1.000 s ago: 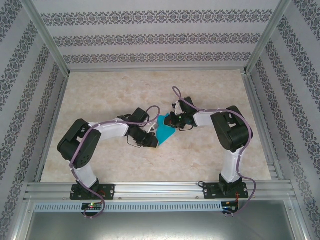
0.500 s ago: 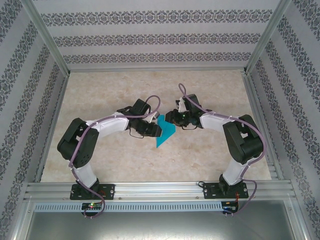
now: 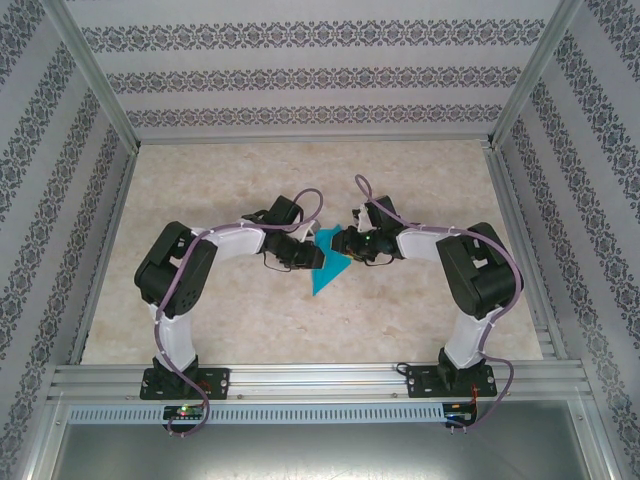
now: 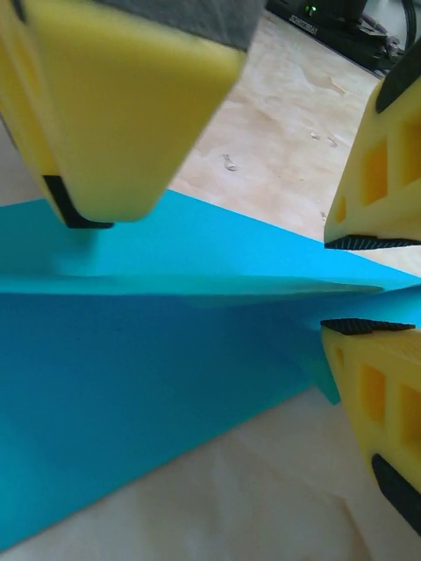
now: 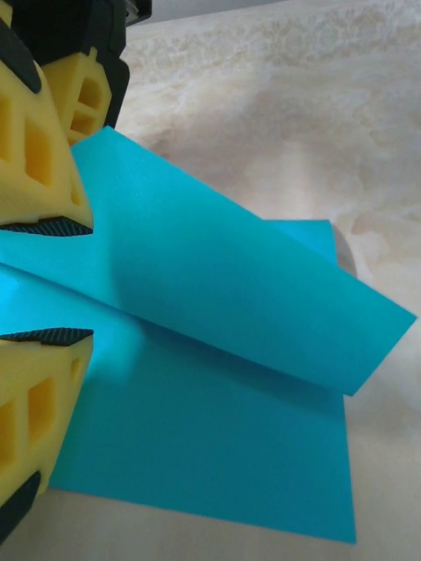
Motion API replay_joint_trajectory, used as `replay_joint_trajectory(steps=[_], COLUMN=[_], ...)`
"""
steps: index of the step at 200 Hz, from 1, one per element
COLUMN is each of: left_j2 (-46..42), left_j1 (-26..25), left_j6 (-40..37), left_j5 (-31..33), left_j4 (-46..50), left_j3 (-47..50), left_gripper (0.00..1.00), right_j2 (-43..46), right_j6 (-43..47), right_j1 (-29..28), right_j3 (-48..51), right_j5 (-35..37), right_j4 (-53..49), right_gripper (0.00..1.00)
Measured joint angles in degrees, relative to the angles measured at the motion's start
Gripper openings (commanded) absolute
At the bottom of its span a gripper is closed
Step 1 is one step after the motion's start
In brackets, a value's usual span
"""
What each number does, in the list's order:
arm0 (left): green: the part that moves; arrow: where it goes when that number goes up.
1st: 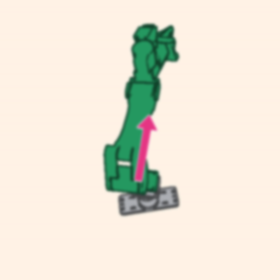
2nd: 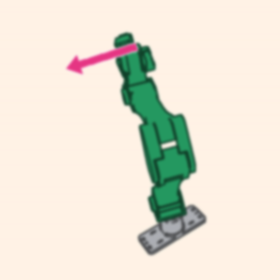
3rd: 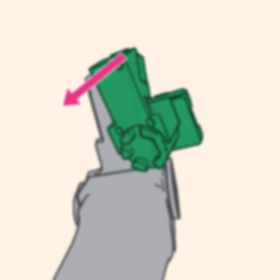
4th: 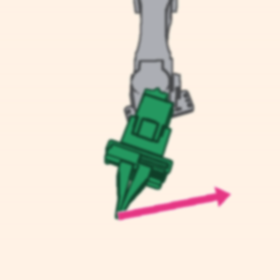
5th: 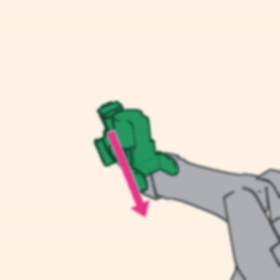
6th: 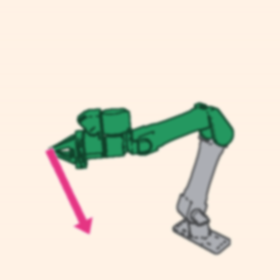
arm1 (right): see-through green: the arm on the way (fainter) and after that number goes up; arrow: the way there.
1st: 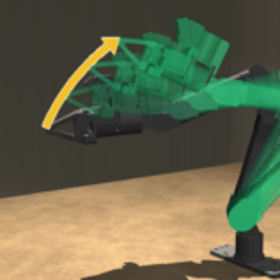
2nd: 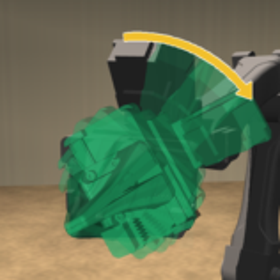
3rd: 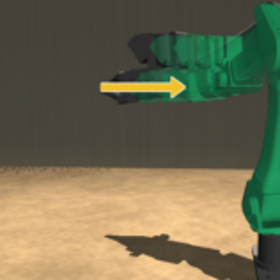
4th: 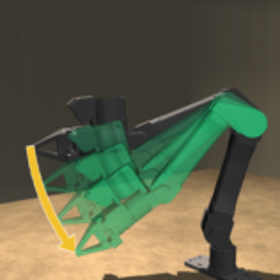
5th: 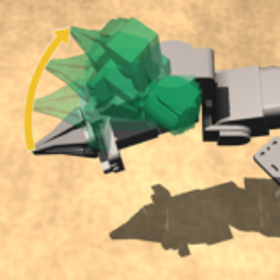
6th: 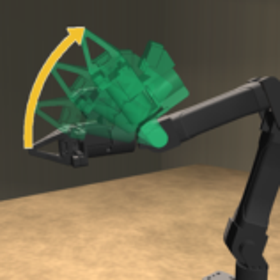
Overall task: Fold a paper plane with a square sheet of paper (pick it up from the middle)
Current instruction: Turn over the paper at the center of the table.
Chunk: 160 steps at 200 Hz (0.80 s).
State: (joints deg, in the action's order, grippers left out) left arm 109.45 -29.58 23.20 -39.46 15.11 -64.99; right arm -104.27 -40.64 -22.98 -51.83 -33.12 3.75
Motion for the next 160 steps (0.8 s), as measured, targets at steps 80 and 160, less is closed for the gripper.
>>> replay_joint_trajectory(steps=[80,160], left_j2=[0.7,0.7], left_j1=[2.3,3.7], left_j6=[-0.2,-0.2], left_j5=[-2.8,-6.3], left_j4=[-0.2,-1.1], left_j3=[-0.1,0.1], left_gripper=[0.03,0.01], right_j2=[-2.2,-4.4], right_j6=[-1.7,-4.1], right_j1=[0.0,-0.8], right_j3=[0.0,-0.7], right_j5=[-2.4,-5.0], right_j4=[3.5,7.0], right_gripper=[0.37,0.36])
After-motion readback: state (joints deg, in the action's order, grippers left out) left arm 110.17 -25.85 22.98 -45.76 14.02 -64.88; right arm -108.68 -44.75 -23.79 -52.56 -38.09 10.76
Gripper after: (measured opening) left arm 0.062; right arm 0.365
